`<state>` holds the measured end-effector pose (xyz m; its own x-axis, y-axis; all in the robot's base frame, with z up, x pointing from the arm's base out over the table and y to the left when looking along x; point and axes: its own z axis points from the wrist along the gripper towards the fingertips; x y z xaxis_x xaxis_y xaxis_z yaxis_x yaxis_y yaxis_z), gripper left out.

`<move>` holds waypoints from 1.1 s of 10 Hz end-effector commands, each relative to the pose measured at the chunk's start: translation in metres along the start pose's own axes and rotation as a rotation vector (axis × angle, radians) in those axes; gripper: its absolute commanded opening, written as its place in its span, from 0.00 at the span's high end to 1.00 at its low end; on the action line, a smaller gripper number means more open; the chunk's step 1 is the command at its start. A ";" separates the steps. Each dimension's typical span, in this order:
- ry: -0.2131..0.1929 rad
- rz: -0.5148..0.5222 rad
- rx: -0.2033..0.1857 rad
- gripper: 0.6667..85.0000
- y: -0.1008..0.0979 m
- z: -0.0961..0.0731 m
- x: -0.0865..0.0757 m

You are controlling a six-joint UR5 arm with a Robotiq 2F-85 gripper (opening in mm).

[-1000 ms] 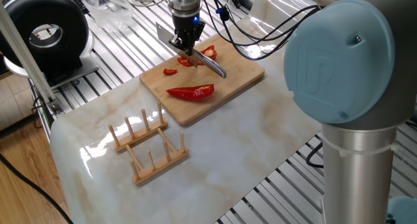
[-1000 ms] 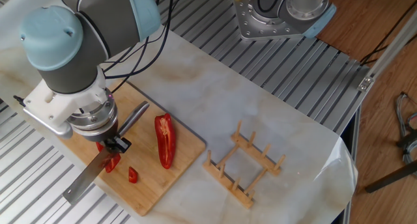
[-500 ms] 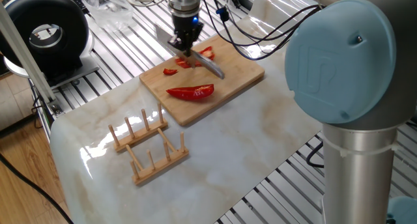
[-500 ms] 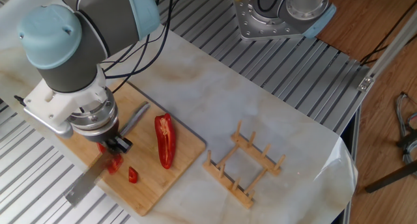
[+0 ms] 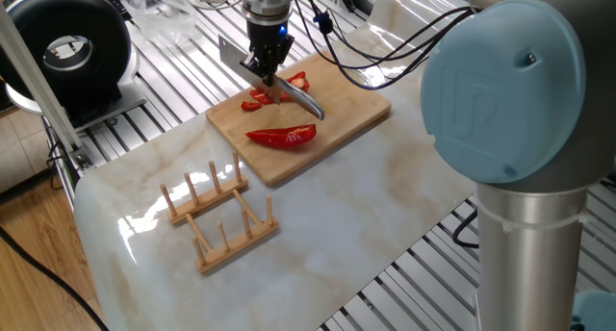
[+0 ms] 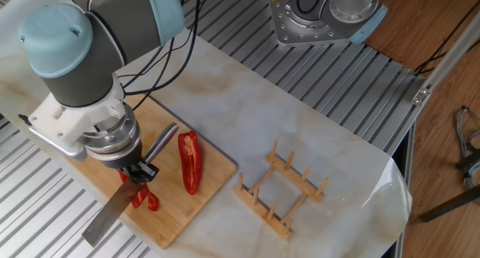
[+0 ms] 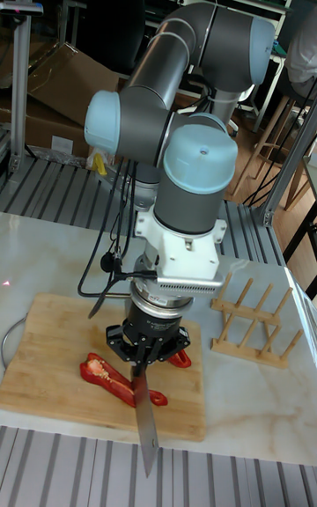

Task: Chop the chili peppers

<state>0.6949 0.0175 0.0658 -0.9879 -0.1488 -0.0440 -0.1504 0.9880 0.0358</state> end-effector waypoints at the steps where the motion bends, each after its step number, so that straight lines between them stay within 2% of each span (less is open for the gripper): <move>1: 0.012 -0.036 -0.038 0.99 0.008 0.002 0.005; 5: 0.024 -0.080 -0.042 0.99 0.004 0.011 0.006; 7: 0.044 -0.084 -0.043 0.99 0.003 0.003 0.011; 9: 0.055 -0.087 -0.036 0.99 0.002 0.006 0.011; 11: 0.086 -0.087 -0.029 0.99 0.003 0.003 0.016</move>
<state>0.6819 0.0171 0.0597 -0.9711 -0.2379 0.0170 -0.2366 0.9699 0.0583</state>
